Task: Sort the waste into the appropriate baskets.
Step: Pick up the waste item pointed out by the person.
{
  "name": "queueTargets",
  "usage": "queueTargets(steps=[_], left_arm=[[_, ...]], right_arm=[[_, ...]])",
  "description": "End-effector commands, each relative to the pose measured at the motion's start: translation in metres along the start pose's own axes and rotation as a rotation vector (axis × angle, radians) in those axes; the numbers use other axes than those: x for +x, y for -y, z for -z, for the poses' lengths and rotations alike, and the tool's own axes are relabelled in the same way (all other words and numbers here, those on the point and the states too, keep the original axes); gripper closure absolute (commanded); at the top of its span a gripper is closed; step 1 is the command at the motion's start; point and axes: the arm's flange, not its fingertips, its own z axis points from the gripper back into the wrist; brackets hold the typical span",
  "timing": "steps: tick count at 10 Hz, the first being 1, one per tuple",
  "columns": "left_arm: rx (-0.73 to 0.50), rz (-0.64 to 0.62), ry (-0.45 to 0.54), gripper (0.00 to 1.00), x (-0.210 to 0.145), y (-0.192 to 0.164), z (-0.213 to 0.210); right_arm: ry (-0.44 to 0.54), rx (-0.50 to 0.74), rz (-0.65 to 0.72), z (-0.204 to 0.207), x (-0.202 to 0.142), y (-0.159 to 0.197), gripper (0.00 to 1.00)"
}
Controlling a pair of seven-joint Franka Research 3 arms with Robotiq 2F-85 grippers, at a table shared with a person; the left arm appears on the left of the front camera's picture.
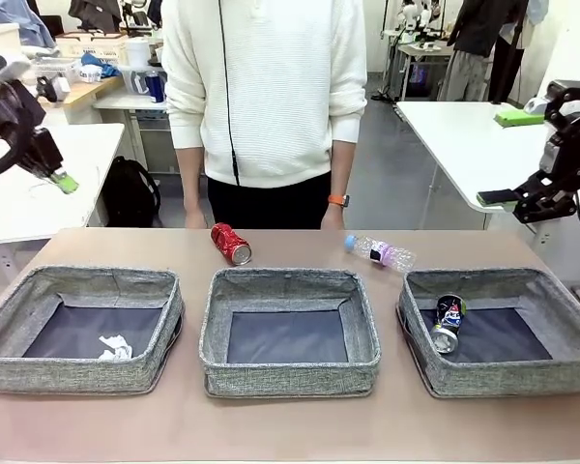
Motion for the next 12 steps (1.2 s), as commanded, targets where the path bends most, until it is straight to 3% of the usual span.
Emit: queueTargets(steps=[1,4,5,7,10,11,12], left_arm=[[0.086,0.006,0.024,1.00,-0.005,0.000,-0.017],[0.049,-0.001,0.016,0.99,-0.002,-0.003,-0.012],[0.087,-0.082,0.001,0.99,-0.002,0.029,-0.009],[0.158,-0.054,-0.072,0.99,0.008,0.122,0.009],[0.193,-0.011,-0.252,0.99,0.023,0.232,0.054],[0.193,-0.122,-0.195,0.99,0.032,0.279,0.073],[0.249,-0.124,-0.203,0.99,0.037,0.316,0.090]], right_arm=[[0.000,0.023,-0.014,0.000,0.000,-0.002,0.00],[0.000,0.023,-0.014,0.000,0.000,-0.002,0.00],[0.000,0.023,-0.014,0.000,0.000,-0.002,0.00],[0.000,0.023,-0.014,0.000,0.000,-0.002,0.00],[0.000,0.023,-0.014,0.000,0.000,-0.002,0.00],[0.000,0.023,-0.014,0.000,0.000,-0.002,0.00],[0.000,0.023,-0.014,0.000,0.000,-0.002,0.00]])
